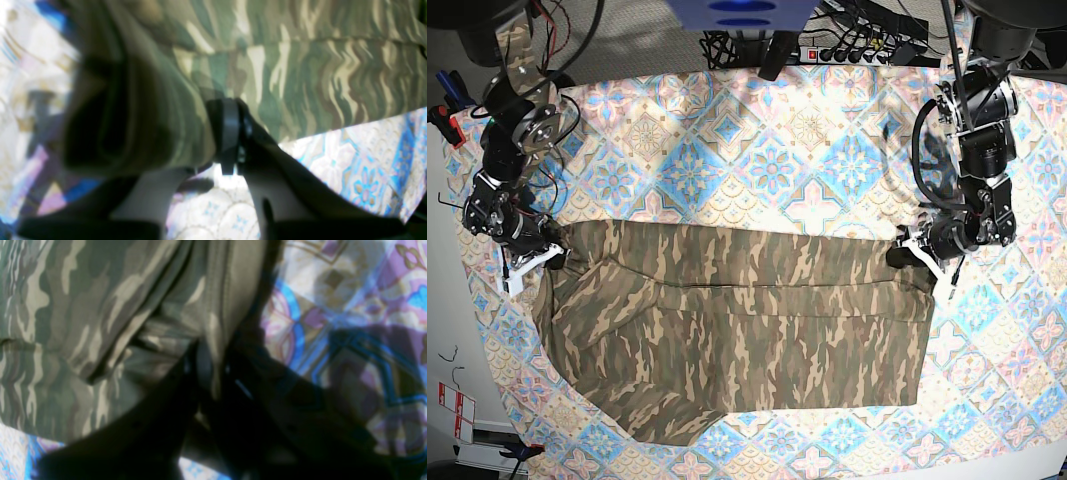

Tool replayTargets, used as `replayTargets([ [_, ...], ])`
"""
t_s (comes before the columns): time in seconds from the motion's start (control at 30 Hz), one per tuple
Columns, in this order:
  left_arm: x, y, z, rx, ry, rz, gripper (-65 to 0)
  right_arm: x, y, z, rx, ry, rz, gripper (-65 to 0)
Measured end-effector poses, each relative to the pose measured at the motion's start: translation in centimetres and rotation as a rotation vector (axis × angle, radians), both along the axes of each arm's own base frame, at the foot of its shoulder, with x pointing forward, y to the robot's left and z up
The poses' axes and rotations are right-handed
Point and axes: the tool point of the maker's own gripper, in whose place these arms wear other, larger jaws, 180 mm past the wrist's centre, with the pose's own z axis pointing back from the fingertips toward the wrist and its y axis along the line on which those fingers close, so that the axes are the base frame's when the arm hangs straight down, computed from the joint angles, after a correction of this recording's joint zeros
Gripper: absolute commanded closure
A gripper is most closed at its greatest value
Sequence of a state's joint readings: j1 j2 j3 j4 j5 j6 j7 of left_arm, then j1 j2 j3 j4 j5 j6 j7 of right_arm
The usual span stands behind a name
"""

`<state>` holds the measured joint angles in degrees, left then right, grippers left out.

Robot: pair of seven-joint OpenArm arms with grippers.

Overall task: Fold the T-shirt properly
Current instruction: 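Release and regrasp the folded edge with the left gripper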

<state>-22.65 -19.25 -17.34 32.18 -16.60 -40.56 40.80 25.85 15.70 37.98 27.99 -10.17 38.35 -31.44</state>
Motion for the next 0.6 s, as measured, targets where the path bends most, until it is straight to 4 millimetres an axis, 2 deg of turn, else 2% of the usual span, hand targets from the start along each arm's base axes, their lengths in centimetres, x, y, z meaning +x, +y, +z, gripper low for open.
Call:
replayTargets([
  [0.1,-0.9,0.4,0.0,0.033,-0.013,-0.020,-8.9,-1.5,0.0,-0.1,-0.015,0.053,0.070,-1.0],
  [0.43,-6.5,1.8,1.0,0.246,0.035,-0.188,-8.9,-4.4,-2.0,0.4,-0.131,0.106,0.111,-1.0],
  [0.6,-7.5,2.0,1.2,0.282,0.046,-0.211,-8.9,-5.4,-2.8,0.4,-0.163,0.113,0.109,-1.0],
])
